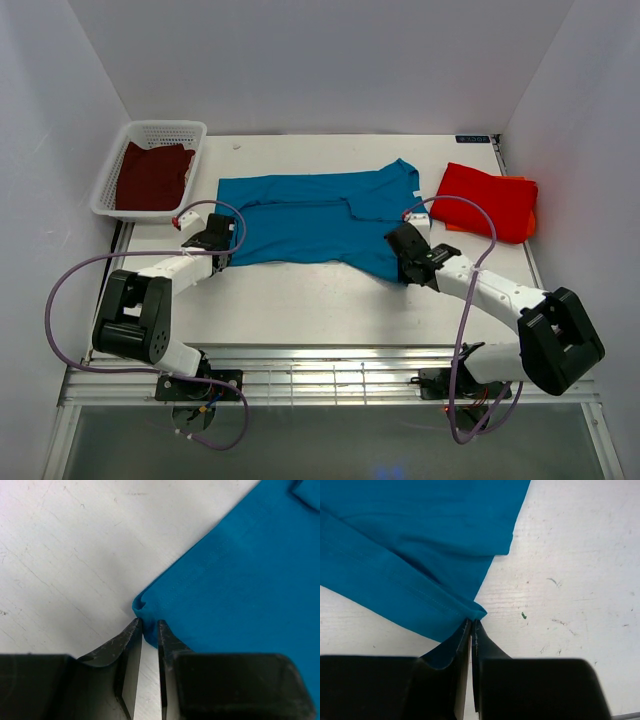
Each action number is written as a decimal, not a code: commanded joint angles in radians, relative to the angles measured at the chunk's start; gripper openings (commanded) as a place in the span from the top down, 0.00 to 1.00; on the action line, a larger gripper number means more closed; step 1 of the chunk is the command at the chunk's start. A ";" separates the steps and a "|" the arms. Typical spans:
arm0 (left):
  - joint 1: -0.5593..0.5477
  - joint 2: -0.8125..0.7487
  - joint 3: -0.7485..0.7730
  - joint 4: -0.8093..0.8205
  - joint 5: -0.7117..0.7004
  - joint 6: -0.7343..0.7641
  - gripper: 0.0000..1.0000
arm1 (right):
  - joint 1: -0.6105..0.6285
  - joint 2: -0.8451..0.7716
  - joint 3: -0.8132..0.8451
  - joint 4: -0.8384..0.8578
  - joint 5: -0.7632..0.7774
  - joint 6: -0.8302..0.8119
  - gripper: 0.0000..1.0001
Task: Fold and stack the t-shirts
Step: Fold the tshirt
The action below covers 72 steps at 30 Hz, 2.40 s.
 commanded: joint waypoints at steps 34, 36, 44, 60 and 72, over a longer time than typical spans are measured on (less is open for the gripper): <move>-0.001 0.007 0.111 -0.101 0.057 -0.029 0.48 | -0.200 0.447 0.649 0.105 0.080 -0.398 0.92; -0.002 -0.007 0.084 -0.098 0.077 -0.046 0.47 | -0.200 0.440 0.623 0.117 0.071 -0.395 0.92; -0.002 -0.032 -0.005 -0.073 0.112 -0.075 0.47 | -0.200 0.437 0.600 0.117 0.060 -0.388 0.92; -0.002 0.034 -0.022 -0.029 0.092 -0.063 0.98 | -0.200 0.435 0.593 0.116 0.077 -0.374 0.92; 0.024 0.057 0.156 -0.030 0.100 -0.009 1.00 | -0.233 0.490 0.751 0.128 0.074 -0.407 0.92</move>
